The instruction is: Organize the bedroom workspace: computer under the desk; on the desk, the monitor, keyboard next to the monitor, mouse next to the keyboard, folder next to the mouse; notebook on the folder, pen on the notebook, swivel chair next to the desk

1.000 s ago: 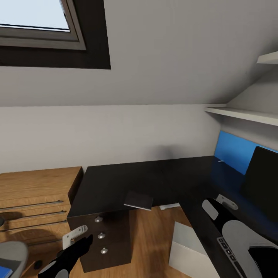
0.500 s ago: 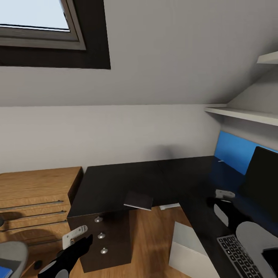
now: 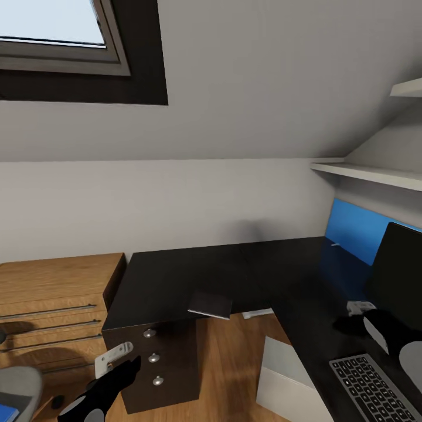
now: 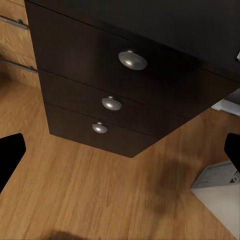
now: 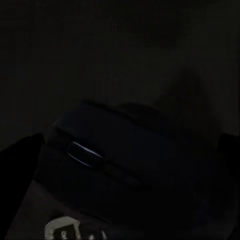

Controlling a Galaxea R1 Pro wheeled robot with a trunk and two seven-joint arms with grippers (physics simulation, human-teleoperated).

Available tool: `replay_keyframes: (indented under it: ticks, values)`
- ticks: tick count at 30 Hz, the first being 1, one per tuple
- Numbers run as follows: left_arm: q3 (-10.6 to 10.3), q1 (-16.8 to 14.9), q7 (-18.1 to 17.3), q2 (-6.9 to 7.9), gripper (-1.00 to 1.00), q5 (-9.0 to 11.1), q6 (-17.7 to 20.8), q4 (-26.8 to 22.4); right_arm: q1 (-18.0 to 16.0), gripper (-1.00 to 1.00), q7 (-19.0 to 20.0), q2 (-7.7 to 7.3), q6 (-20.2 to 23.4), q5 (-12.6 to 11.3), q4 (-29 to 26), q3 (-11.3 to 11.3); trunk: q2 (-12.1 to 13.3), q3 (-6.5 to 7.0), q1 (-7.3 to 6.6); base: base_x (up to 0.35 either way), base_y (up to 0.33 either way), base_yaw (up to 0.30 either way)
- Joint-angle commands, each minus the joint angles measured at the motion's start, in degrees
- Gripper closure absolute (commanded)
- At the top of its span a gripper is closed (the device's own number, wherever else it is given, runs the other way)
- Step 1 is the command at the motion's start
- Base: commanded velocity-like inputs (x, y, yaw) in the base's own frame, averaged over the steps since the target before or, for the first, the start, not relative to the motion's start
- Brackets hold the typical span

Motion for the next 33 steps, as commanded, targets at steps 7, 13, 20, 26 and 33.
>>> replay_keyframes:
  ticks: [7,13,20,26,33]
  values:
    - [-0.11,-0.02,0.51,0.04,-1.00,0.56,0.15,-0.10,-0.04,1.00,5.74,0.12,0.43,5.74,1.55,1.66,-0.05,-0.06,0.01,0.000,0.000,0.000]
    - [-0.11,-0.02,0.40,0.10,-1.00,0.63,0.23,-0.19,-0.04,1.00,6.28,0.58,0.68,6.94,1.72,2.11,-0.05,-0.06,0.01,0.000,0.000,0.000]
    - [0.14,-0.02,0.38,0.10,-1.00,0.88,0.17,-0.75,-0.04,1.00,6.22,1.18,0.71,7.09,1.69,2.10,-0.05,-0.06,0.01,0.000,0.000,0.000]
    - [0.54,-0.02,0.45,0.04,-1.00,0.99,0.01,-1.07,-0.04,1.00,6.07,1.21,0.64,7.08,1.67,1.92,-2.06,-0.96,1.11,0.000,0.000,0.000]
    - [0.59,-0.02,0.47,0.04,-1.00,0.99,-0.01,-1.15,-0.04,1.00,5.89,2.14,0.64,7.19,1.76,2.02,-4.86,-2.22,2.64,0.000,0.000,0.000]
